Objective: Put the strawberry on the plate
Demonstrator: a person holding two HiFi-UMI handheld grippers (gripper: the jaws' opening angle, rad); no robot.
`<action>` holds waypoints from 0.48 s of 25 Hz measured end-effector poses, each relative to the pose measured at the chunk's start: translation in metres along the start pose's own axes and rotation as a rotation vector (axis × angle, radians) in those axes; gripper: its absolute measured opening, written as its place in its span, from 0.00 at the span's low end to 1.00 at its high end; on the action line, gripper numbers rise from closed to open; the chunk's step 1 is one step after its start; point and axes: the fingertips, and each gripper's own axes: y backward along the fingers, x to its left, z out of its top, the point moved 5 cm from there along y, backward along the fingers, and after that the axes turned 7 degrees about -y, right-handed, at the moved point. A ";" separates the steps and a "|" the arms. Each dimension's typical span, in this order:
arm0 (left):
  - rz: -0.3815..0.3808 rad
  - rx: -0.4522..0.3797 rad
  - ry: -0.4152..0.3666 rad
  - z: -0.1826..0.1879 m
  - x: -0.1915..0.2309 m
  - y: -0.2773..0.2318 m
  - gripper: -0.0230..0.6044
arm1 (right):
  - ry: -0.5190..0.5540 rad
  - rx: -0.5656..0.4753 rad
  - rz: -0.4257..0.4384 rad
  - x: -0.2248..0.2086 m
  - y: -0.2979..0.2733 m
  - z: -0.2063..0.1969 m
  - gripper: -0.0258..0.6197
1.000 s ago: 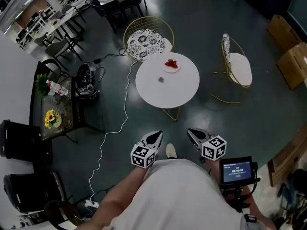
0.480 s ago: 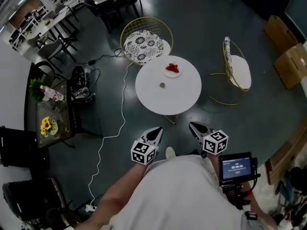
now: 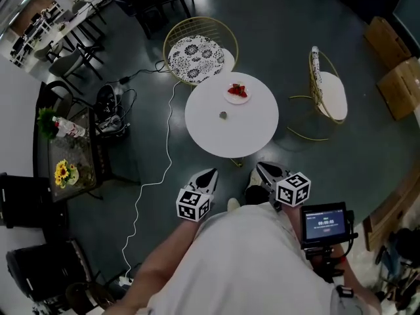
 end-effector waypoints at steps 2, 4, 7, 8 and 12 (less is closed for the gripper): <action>0.008 0.000 0.006 0.003 0.005 -0.005 0.04 | -0.002 0.015 0.017 -0.006 -0.010 0.005 0.05; 0.022 0.002 0.014 0.007 0.013 -0.010 0.04 | 0.002 0.026 0.043 -0.011 -0.025 0.015 0.05; 0.045 0.007 0.031 0.012 0.027 -0.019 0.04 | 0.025 0.041 0.088 -0.018 -0.049 0.035 0.05; 0.051 0.008 0.037 0.014 0.031 -0.025 0.05 | 0.034 0.047 0.100 -0.021 -0.056 0.042 0.05; 0.064 0.021 0.053 0.021 0.047 -0.049 0.05 | 0.050 0.071 0.132 -0.037 -0.078 0.063 0.05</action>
